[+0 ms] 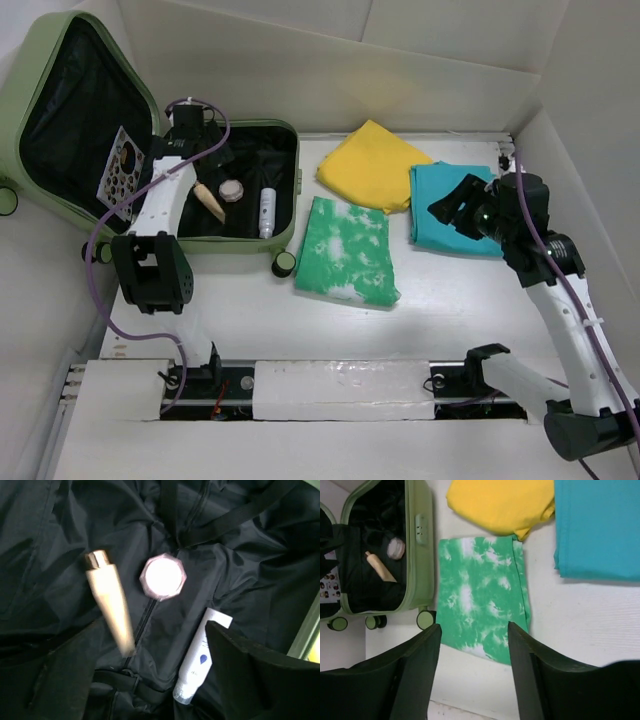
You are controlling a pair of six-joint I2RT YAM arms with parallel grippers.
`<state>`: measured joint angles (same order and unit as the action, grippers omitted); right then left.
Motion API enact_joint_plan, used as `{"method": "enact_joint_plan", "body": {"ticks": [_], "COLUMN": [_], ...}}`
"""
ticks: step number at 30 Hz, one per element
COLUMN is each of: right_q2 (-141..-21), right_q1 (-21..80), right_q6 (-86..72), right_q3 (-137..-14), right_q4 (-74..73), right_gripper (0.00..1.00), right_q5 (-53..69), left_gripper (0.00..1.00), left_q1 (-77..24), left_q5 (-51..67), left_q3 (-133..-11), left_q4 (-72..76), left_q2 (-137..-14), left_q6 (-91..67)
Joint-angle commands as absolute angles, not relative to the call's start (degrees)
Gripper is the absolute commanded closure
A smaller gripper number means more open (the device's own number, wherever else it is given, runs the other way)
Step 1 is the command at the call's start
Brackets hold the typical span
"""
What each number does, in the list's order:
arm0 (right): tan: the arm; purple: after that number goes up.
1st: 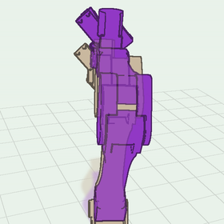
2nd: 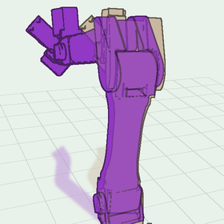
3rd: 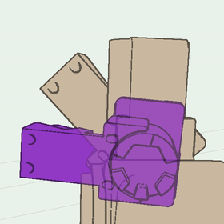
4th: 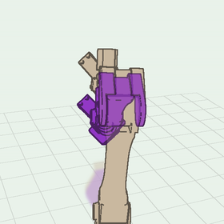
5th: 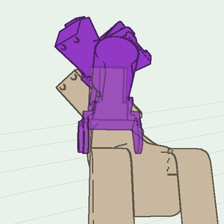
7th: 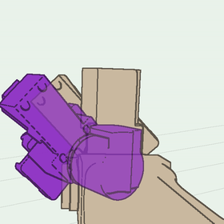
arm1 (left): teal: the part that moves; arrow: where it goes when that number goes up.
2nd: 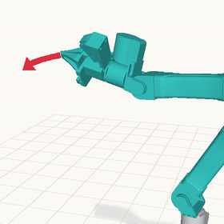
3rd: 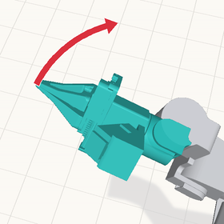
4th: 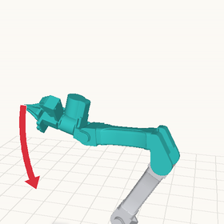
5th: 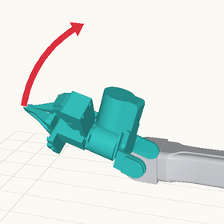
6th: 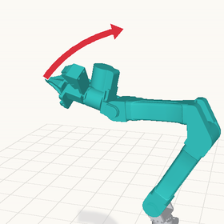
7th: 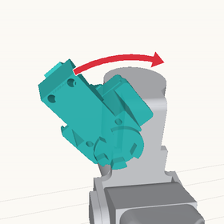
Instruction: Pack the luggage
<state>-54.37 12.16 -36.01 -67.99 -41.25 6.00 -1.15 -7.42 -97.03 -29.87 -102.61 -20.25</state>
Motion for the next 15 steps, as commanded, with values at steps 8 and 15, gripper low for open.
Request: {"method": "enact_joint_plan", "body": {"ticks": [8,15], "right_q2": [-56.7,-59.1], "right_q1": [14.6,16.3], "right_q6": [-34.6,-34.6], "right_q3": [-57.4,-56.6], "right_q4": [-36.6,-34.7], "right_gripper": [0.35,0.35], "right_q5": [3.3,3.3], "left_gripper": [0.19,0.21], "left_q1": [-19.6,-38.3], "left_q5": [2.7,7.6], "left_q3": [-88.9,-69.5], "left_q4": [-32.2,-32.6], "left_q2": [-90.0,-79.9], "left_q6": [-24.0,-39.8]}}
